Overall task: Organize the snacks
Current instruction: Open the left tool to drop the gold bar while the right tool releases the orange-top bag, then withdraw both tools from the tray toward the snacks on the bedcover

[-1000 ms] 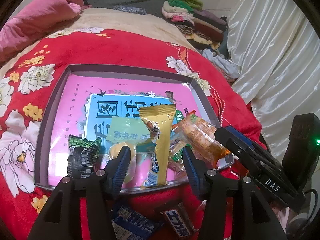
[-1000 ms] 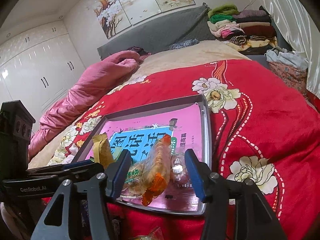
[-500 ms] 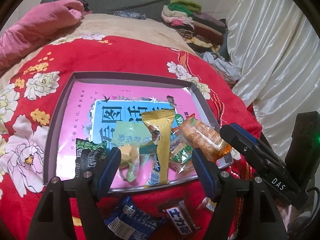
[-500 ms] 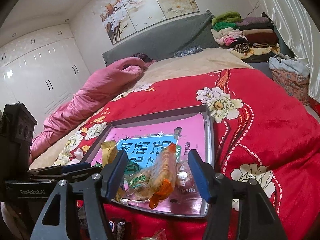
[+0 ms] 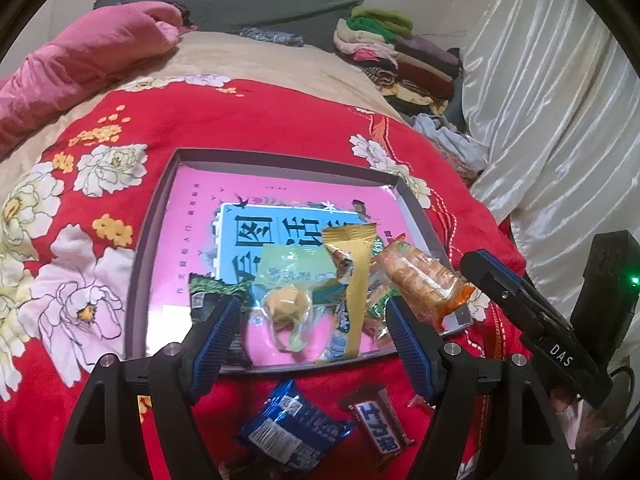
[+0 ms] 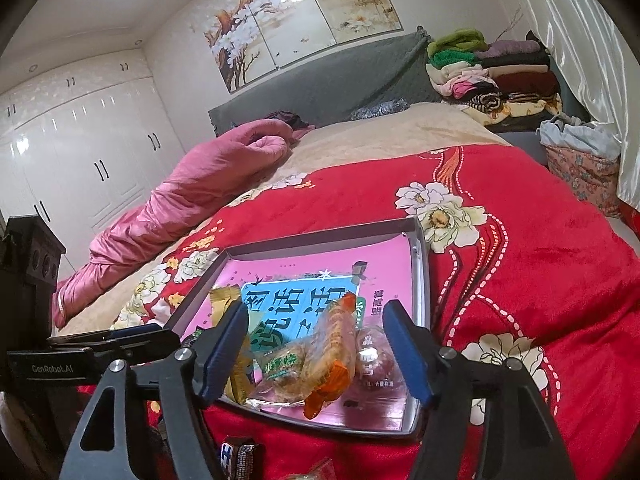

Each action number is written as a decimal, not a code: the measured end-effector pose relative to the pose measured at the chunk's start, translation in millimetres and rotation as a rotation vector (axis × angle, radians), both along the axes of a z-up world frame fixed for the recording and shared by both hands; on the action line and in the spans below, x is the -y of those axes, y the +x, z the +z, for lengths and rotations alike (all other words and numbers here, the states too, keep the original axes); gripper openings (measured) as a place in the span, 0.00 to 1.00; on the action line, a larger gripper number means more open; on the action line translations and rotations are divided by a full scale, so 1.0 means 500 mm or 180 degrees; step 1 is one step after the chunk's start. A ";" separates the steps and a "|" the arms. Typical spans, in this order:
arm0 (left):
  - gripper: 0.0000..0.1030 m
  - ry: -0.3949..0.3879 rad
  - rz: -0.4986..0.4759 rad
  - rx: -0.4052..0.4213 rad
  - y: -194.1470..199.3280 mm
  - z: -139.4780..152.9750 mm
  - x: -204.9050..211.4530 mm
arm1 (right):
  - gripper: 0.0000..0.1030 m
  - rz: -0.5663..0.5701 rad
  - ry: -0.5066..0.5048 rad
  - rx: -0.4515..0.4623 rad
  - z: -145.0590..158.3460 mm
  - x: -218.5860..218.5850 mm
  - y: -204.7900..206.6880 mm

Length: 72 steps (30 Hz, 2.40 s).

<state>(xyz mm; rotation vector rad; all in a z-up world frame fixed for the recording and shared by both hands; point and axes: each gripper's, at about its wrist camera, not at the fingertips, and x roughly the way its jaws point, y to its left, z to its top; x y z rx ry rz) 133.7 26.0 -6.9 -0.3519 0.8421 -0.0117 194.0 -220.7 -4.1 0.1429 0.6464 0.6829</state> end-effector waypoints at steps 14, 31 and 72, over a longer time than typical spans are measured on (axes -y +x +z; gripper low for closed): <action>0.74 0.0055 0.0121 -0.0027 -0.051 0.006 -0.052 | 0.69 0.0079 -0.0031 0.0065 0.008 -0.008 -0.012; 0.79 0.0105 0.0045 -0.0109 -0.083 -0.016 -0.058 | 0.72 0.0273 -0.0208 0.0157 0.010 -0.030 -0.055; 0.80 0.0285 -0.0232 -0.0696 -0.172 -0.113 -0.022 | 0.75 0.0774 -0.0849 -0.0047 -0.036 -0.100 -0.166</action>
